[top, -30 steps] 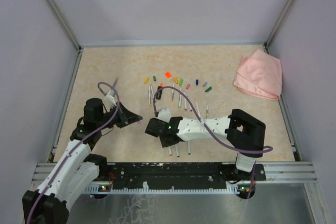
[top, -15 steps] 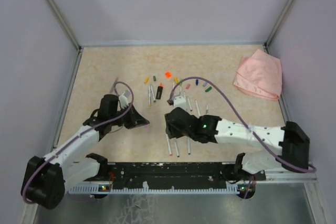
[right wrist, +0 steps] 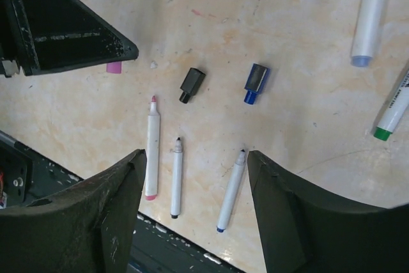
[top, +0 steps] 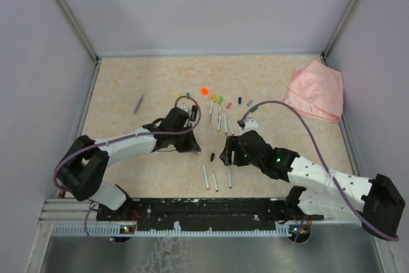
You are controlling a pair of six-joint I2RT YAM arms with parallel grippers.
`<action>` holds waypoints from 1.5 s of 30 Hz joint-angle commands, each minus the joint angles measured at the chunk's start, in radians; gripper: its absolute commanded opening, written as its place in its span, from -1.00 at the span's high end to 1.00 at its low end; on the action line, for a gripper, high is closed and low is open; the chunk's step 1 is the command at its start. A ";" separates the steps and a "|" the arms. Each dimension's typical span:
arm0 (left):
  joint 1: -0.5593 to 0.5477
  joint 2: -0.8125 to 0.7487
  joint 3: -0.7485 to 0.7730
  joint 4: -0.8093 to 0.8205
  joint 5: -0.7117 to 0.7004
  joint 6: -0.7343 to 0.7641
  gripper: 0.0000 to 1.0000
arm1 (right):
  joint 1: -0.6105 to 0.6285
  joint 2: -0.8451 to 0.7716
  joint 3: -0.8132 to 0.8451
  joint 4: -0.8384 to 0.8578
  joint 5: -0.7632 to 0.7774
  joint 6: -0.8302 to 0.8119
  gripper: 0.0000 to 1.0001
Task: Open the pen caps
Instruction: Place the pen cap at the center of the board.
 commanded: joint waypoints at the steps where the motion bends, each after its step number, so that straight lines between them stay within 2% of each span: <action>1: -0.057 0.106 0.093 -0.024 -0.089 -0.007 0.84 | -0.073 -0.066 -0.016 0.074 -0.070 0.012 -0.30; 4: -0.089 0.167 0.129 -0.036 -0.107 -0.009 0.83 | -0.113 -0.091 -0.027 0.067 -0.089 0.001 -0.31; 13: -0.110 0.258 0.203 -0.099 -0.150 -0.004 0.60 | -0.176 -0.090 -0.037 0.082 -0.157 -0.030 -0.31; 19: -0.115 0.235 0.233 -0.150 -0.186 0.014 0.33 | -0.186 -0.082 -0.040 0.103 -0.179 -0.040 -0.32; 25: -0.115 0.190 0.261 -0.199 -0.225 0.070 0.27 | -0.193 -0.081 -0.050 0.135 -0.200 -0.045 -0.31; 31: -0.112 0.131 0.310 -0.261 -0.384 0.219 0.07 | -0.192 -0.092 -0.070 0.245 -0.263 -0.080 -0.39; 34: -0.101 0.120 0.327 -0.295 -0.495 0.293 -0.19 | -0.193 -0.103 -0.089 0.311 -0.289 -0.105 -0.40; 38: -0.066 0.103 0.325 -0.288 -0.580 0.422 -0.39 | -0.193 -0.104 -0.106 0.375 -0.304 -0.135 -0.41; 40: -0.036 0.092 0.310 -0.263 -0.597 0.484 -0.46 | -0.192 -0.097 -0.113 0.394 -0.309 -0.142 -0.42; 45: 0.121 0.063 0.260 -0.164 -0.577 0.621 -0.51 | -0.192 -0.064 -0.136 0.455 -0.304 -0.144 -0.42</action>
